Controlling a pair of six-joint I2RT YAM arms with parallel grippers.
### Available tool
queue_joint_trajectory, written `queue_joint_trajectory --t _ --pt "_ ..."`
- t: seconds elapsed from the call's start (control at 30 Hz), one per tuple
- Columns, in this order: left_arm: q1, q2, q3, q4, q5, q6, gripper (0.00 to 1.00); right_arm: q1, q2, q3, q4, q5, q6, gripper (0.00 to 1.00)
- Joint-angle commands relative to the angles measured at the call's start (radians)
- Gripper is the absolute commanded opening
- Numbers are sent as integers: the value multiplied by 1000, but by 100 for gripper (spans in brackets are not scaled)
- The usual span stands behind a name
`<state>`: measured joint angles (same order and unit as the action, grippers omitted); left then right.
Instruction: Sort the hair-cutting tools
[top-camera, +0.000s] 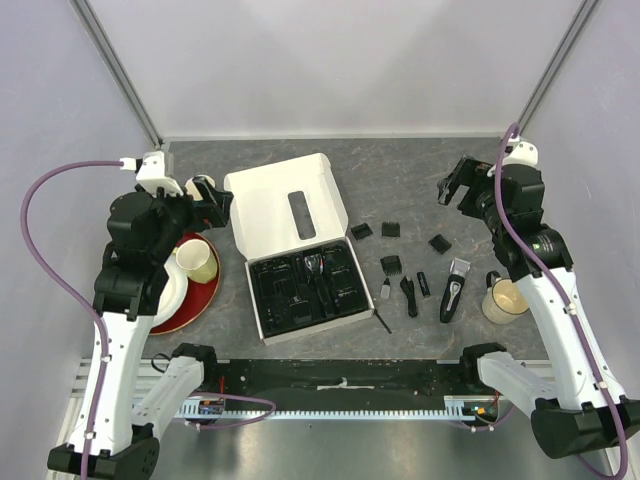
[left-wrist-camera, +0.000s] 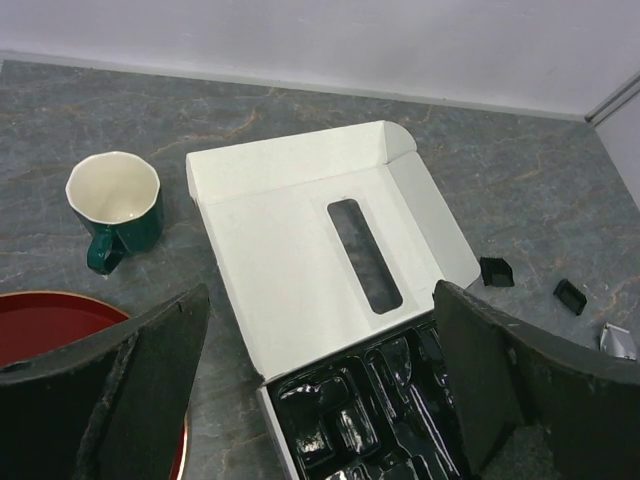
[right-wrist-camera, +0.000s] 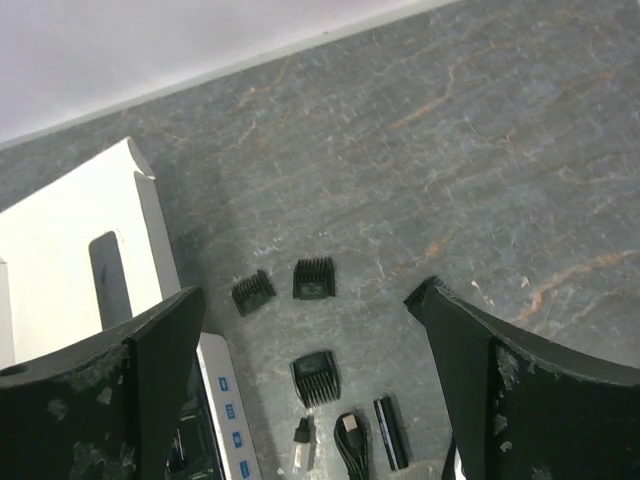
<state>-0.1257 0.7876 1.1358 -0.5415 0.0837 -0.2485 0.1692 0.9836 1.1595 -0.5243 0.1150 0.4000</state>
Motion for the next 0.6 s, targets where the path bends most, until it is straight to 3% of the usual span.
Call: queue_joint_trajectory --t 0.0,0.17,0.3,0.57 --pt "3 7 -16 12 -47 -20 100 0 0 0 -39 9 7 98" --pt "3 6 -63 21 -117 -96 100 0 35 26 -131 -44 -33 98" --pt "5 -14 -119 57 -63 -74 100 0 73 14 -224 -8 -64 98" --pt "3 -5 -177 182 -150 -210 99 1 79 -99 -227 8 -66 98"
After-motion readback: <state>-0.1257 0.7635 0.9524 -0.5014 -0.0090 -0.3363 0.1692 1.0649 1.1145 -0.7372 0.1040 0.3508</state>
